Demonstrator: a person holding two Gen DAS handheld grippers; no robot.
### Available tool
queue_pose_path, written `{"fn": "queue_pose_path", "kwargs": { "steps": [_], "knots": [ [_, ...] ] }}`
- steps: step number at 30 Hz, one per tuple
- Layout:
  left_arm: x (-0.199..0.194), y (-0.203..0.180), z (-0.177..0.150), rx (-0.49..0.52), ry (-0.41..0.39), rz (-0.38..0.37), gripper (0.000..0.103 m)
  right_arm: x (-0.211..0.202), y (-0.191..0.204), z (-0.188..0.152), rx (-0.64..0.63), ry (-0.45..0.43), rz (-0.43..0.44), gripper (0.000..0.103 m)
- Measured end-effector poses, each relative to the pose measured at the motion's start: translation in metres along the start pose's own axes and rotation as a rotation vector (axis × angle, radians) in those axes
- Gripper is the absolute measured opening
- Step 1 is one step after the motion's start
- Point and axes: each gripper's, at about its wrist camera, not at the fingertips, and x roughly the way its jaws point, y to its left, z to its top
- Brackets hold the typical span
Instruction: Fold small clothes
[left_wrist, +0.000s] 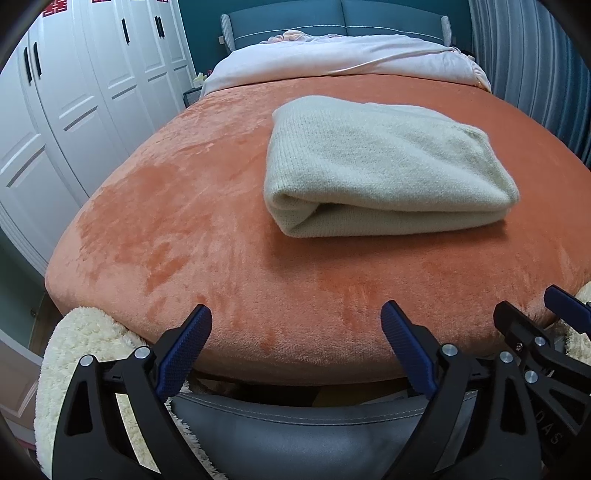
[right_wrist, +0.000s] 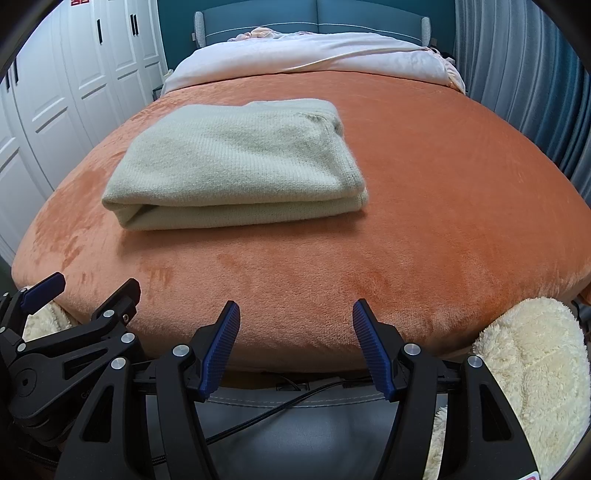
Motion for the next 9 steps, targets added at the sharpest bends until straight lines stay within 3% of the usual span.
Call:
{"fn": "queue_pose_path", "kwargs": {
  "steps": [9],
  "knots": [
    [0.0026,-0.0016,0.001,-0.007,0.017,-0.008,0.089,-0.0004,-0.0001,-0.0001,0.007,0.003,-0.003,0.062]
  ]
}}
